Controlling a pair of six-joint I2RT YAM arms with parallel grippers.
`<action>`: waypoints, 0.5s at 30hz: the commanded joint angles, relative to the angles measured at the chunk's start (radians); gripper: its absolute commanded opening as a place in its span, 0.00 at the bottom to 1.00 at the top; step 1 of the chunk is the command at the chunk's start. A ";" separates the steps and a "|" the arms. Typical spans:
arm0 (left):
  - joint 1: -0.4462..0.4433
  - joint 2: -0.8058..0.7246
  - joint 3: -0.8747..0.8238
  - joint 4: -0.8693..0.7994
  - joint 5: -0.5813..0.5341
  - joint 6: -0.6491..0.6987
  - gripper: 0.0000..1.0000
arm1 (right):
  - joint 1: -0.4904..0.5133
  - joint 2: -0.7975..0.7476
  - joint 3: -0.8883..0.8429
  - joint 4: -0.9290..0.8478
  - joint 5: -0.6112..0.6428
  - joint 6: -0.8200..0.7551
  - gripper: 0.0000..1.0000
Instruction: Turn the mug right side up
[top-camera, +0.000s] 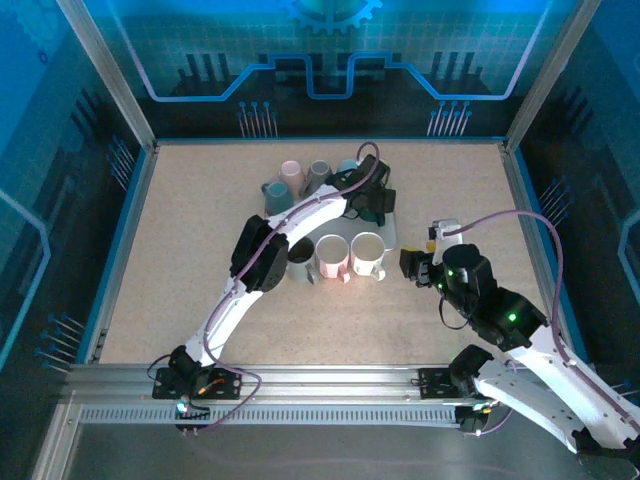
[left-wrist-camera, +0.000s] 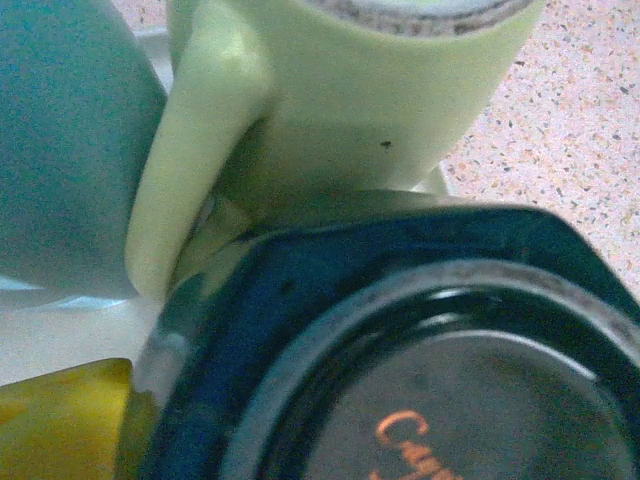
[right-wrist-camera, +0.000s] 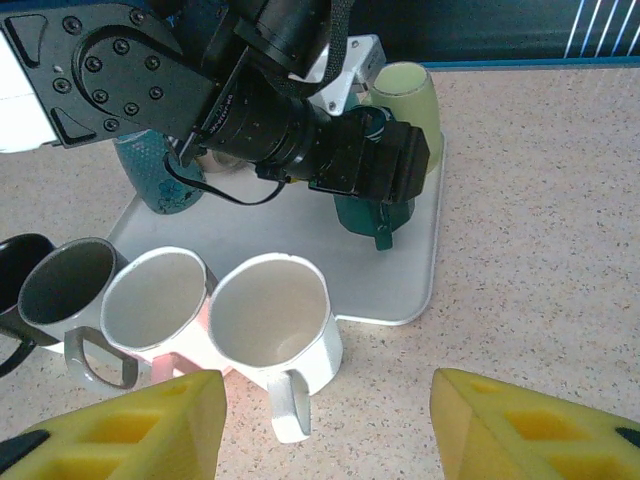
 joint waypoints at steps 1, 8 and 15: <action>0.007 0.011 0.027 -0.001 0.015 0.001 0.92 | -0.014 0.004 -0.007 0.037 -0.005 0.006 0.57; 0.008 -0.047 -0.003 0.004 0.007 0.018 0.71 | -0.017 0.001 -0.011 0.037 -0.003 0.006 0.57; 0.007 -0.208 -0.095 0.024 0.006 0.027 0.68 | -0.018 -0.015 -0.001 0.024 0.001 0.007 0.57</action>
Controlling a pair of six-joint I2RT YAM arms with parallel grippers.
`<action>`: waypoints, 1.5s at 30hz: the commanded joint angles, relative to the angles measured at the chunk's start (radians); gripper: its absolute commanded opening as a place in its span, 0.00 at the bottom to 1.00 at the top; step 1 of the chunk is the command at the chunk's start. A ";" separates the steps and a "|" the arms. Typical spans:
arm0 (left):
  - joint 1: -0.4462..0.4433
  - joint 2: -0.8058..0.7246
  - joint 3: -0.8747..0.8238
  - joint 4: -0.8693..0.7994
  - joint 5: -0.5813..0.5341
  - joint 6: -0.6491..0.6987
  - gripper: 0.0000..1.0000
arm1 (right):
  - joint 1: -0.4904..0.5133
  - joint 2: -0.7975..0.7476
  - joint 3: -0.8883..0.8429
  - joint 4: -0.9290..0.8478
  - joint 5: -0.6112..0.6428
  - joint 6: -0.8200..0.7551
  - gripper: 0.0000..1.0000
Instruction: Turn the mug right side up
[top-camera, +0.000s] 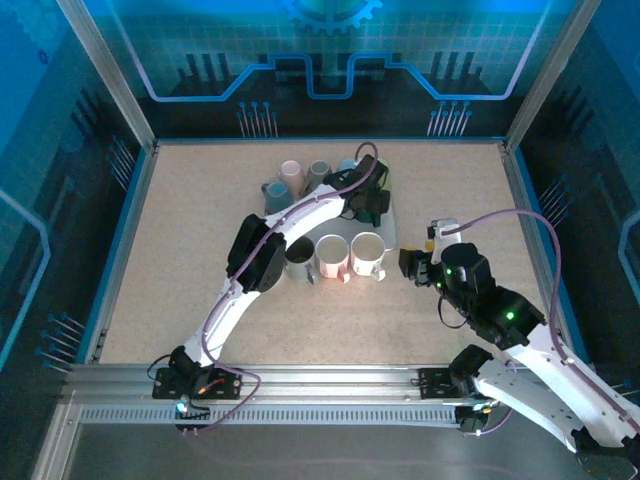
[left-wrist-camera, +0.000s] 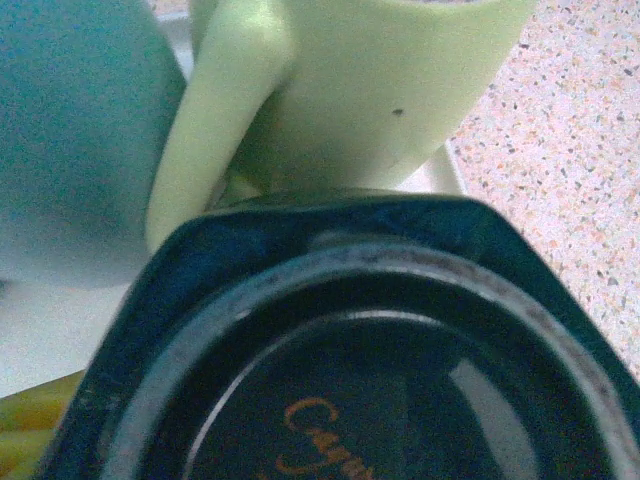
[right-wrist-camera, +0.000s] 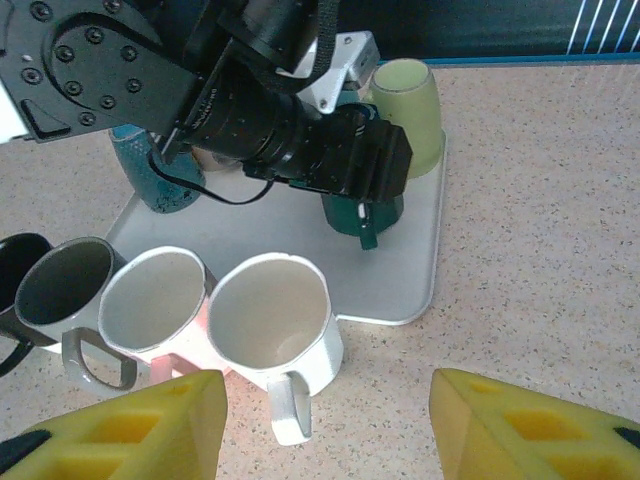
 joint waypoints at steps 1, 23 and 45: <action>0.006 -0.182 -0.044 0.028 0.000 0.015 0.68 | -0.012 -0.022 0.005 0.012 0.008 0.007 0.57; 0.100 -1.123 -1.120 1.002 0.372 -0.240 0.75 | -0.038 0.019 0.094 0.108 -0.318 0.114 0.56; 0.140 -1.311 -1.502 1.693 0.624 -0.380 0.68 | -0.143 0.340 -0.062 1.216 -1.056 0.903 0.62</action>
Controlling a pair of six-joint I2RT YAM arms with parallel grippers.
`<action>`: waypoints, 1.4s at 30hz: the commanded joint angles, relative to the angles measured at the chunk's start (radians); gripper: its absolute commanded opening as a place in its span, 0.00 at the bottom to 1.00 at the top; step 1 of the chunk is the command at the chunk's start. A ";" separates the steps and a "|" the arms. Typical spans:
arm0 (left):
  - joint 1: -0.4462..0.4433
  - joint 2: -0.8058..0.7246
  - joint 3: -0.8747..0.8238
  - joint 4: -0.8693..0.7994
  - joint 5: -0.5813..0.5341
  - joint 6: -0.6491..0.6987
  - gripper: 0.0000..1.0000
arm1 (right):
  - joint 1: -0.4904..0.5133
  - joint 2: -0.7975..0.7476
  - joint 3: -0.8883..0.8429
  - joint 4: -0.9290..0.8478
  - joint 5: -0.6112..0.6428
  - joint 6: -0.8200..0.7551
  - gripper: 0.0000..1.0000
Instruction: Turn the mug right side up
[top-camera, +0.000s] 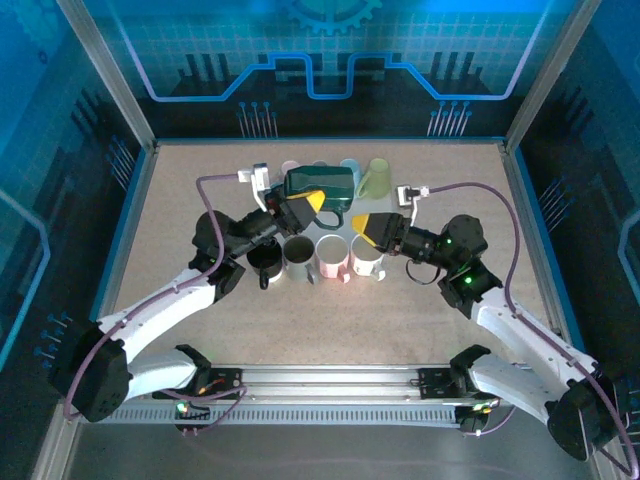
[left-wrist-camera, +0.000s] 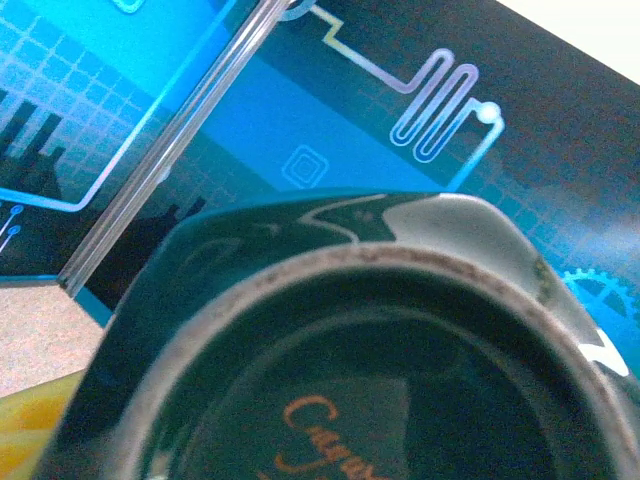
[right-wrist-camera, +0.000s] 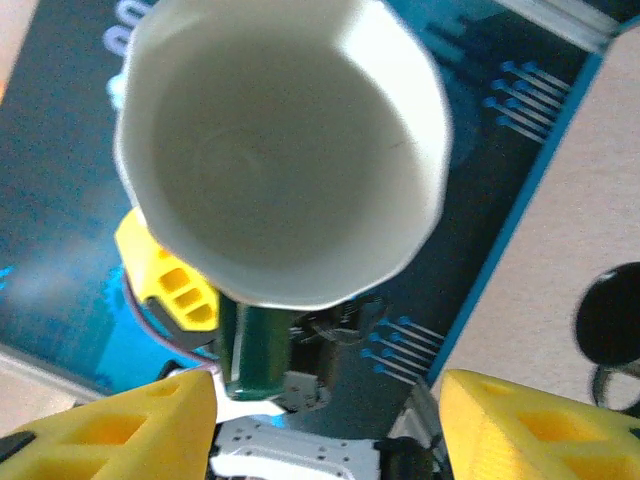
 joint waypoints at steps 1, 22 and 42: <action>0.009 -0.007 0.009 0.163 0.017 0.010 0.68 | 0.036 0.025 0.025 0.158 -0.035 0.058 0.61; 0.005 0.033 -0.007 0.236 0.049 0.004 0.67 | 0.127 0.206 0.047 0.488 0.129 0.180 0.24; 0.006 -0.367 0.179 -0.982 -0.152 0.403 0.99 | 0.094 -0.204 0.314 -0.986 0.490 -0.707 0.00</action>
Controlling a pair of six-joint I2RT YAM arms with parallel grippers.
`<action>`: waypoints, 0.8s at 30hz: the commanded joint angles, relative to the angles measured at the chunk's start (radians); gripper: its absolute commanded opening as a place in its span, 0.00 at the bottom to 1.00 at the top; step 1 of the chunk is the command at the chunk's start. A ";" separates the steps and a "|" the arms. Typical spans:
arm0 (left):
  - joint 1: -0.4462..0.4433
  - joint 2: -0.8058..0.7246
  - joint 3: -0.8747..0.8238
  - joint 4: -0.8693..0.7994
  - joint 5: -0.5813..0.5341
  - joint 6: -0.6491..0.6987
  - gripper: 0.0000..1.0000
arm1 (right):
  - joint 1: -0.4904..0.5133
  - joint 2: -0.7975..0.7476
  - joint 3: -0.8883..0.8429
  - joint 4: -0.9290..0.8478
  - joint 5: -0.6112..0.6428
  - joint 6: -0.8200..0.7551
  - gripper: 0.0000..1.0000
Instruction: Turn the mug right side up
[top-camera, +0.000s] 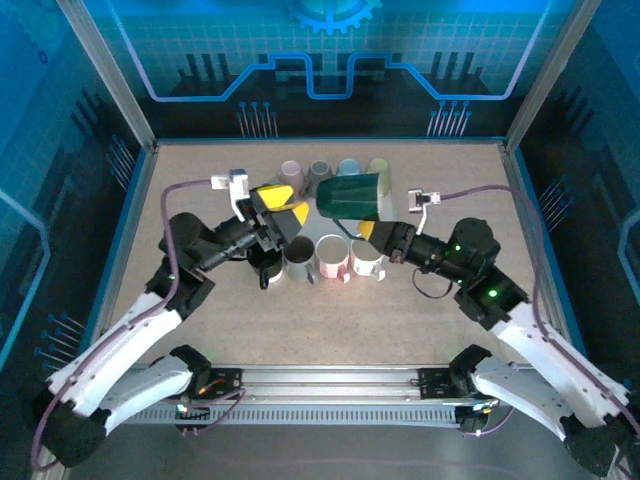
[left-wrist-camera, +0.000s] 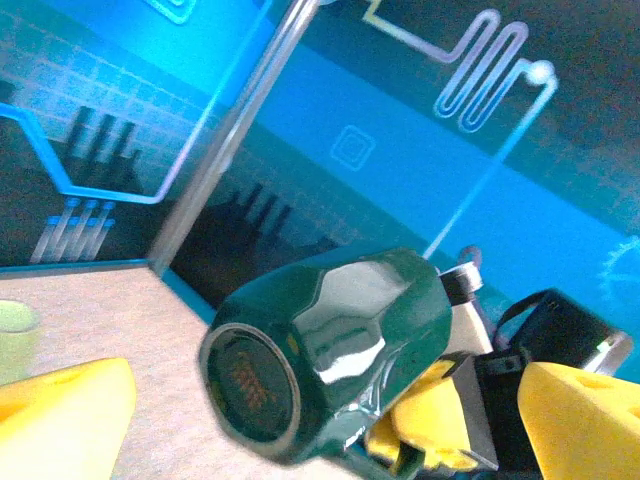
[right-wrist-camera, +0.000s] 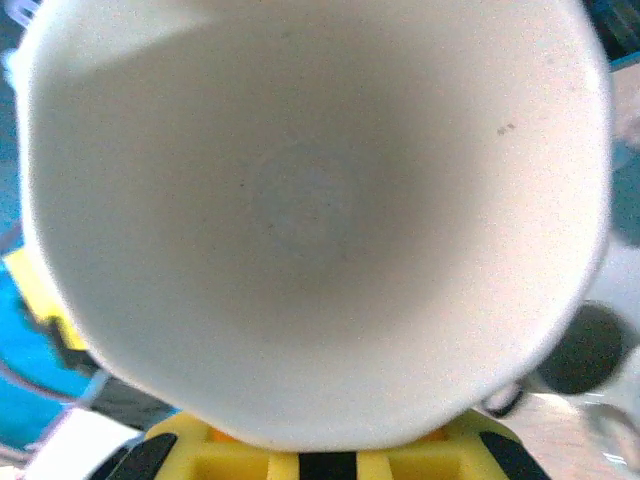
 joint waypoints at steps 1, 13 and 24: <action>0.000 -0.065 0.081 -0.401 -0.088 0.198 0.99 | -0.003 -0.027 0.163 -0.479 0.220 -0.399 0.00; -0.001 -0.164 -0.011 -0.454 -0.170 0.265 0.99 | -0.002 0.016 0.239 -0.937 0.714 -0.668 0.00; -0.035 -0.200 -0.006 -0.487 -0.230 0.299 0.99 | -0.072 0.173 0.037 -0.774 0.664 -0.583 0.00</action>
